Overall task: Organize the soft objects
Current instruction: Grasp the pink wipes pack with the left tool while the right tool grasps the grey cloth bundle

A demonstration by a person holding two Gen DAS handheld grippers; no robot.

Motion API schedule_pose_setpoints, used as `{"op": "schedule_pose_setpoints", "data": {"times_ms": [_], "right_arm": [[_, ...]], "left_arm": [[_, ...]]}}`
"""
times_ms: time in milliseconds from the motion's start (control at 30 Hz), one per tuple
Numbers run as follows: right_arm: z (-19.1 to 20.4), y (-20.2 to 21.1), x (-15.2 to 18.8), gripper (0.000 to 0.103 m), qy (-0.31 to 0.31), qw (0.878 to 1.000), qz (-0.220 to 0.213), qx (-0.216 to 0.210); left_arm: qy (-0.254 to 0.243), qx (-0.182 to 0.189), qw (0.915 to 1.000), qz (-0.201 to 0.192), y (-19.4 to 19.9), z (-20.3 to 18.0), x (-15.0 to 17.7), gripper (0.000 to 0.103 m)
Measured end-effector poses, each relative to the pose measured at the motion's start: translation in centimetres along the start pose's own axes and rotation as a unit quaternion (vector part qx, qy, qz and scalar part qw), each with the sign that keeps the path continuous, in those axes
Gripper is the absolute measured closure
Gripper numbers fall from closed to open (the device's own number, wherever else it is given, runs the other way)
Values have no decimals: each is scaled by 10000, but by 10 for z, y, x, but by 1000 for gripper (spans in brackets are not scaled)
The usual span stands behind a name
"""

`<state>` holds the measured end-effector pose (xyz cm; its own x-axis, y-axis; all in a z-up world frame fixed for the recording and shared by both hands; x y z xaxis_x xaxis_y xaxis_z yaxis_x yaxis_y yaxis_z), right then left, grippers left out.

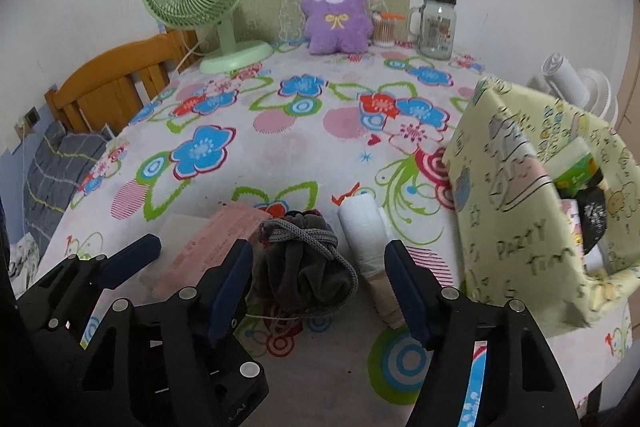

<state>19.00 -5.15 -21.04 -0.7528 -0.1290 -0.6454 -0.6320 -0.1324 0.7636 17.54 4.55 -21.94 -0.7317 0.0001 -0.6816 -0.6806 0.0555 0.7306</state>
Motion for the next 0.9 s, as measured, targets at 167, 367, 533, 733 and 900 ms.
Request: {"op": "schedule_pose_setpoints", "data": {"times_ms": [167,367,533,733,900], "right_arm": [[5,-14,-2,32,-19,9999,127,-71],[5,-24,-2,46,-23,9996,275,-56],[7,-24,-2,58,-4,9995,290,-107],[5,-16,-3,60,2,9998,178,-95],[4,-4,-5,60,-7,9999,62,-120]], "left_arm": [[36,4,10000,-15,-5,3,0,43],[-10,32,10000,-17,-7,2,1,55],[43,122,9999,-8,-5,1,0,63],[8,129,9999,-69,1,-3,-1,63],[-24,103,9998,-175,12,-7,-3,63]]}}
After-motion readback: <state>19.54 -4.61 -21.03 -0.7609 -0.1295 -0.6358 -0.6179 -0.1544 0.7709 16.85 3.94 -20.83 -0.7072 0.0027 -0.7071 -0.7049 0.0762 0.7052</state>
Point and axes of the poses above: each gripper's, at about its wrist camera, not at the fingertips, and y roughly against the way its jaws point, z to its left, x to its underside, the point moved 7 cm from there along -y, roughly the way its jaws point, and after that the axes turned 1 degree about x, right-handed, at the moved point
